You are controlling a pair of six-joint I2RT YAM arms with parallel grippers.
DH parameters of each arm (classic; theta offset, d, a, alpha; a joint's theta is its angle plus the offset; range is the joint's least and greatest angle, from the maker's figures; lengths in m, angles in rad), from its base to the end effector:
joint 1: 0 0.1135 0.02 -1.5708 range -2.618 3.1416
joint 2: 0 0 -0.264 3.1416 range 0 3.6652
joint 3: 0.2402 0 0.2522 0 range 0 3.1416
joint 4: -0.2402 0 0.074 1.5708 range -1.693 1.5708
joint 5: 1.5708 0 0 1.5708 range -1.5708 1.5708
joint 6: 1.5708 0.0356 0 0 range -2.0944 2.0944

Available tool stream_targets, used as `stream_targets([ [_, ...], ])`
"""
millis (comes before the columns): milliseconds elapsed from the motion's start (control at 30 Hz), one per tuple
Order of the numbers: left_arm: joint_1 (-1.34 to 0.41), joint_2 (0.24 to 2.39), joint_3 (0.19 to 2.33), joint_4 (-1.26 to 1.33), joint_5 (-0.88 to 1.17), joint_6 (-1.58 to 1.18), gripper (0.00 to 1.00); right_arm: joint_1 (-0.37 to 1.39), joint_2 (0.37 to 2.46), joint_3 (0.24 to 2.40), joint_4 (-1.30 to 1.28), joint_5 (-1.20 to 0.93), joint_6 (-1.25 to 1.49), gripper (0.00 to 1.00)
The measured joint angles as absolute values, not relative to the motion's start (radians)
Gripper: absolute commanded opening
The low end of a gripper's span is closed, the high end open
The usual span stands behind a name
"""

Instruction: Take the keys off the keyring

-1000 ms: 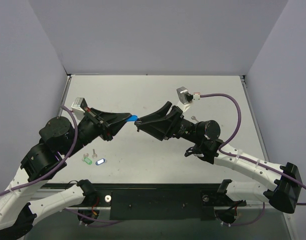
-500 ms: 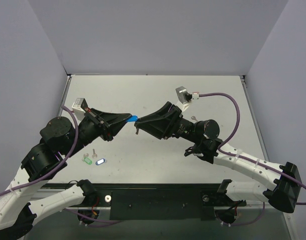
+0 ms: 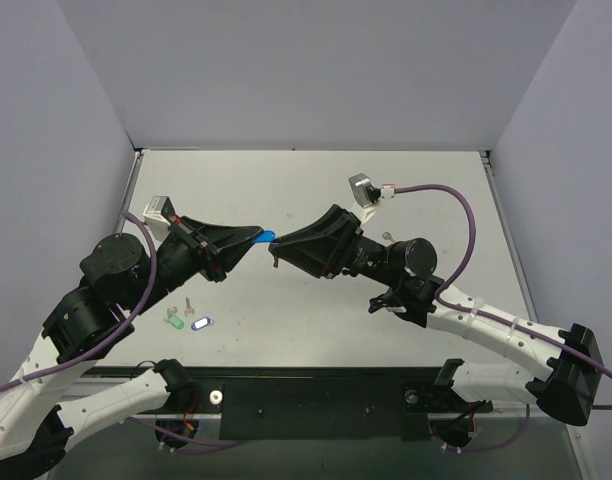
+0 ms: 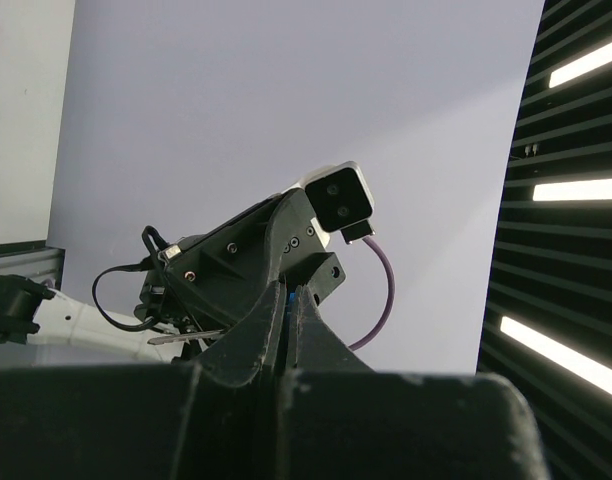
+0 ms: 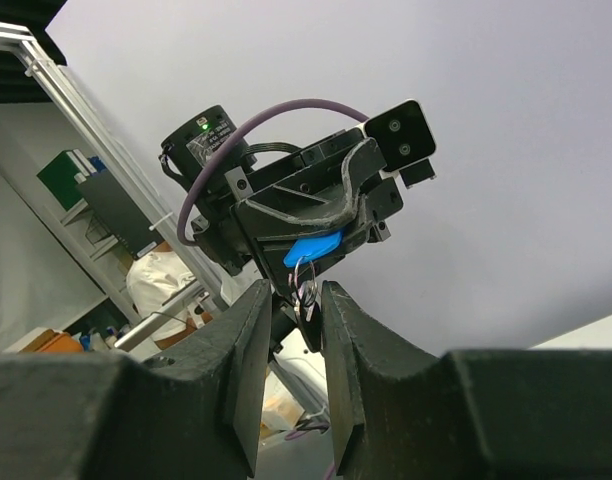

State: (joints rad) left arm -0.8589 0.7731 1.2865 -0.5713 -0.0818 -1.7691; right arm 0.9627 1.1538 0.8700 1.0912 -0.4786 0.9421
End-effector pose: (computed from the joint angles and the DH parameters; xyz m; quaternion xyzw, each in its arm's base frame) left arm 0.0834 -0.0922 0.4641 -0.3446 0.6404 -0.6557 0.2029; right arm 0.1225 0.2047 0.4202 -0.2237 0.3596 0.7858 0.4507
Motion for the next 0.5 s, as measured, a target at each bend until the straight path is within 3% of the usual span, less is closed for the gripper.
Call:
stream_targets([
  [500,-0.859,0.77,1.287,-0.571,-0.094,-1.769,0.0,0.963,1.154,0.87,1.073,-0.475,0.938,0.11],
])
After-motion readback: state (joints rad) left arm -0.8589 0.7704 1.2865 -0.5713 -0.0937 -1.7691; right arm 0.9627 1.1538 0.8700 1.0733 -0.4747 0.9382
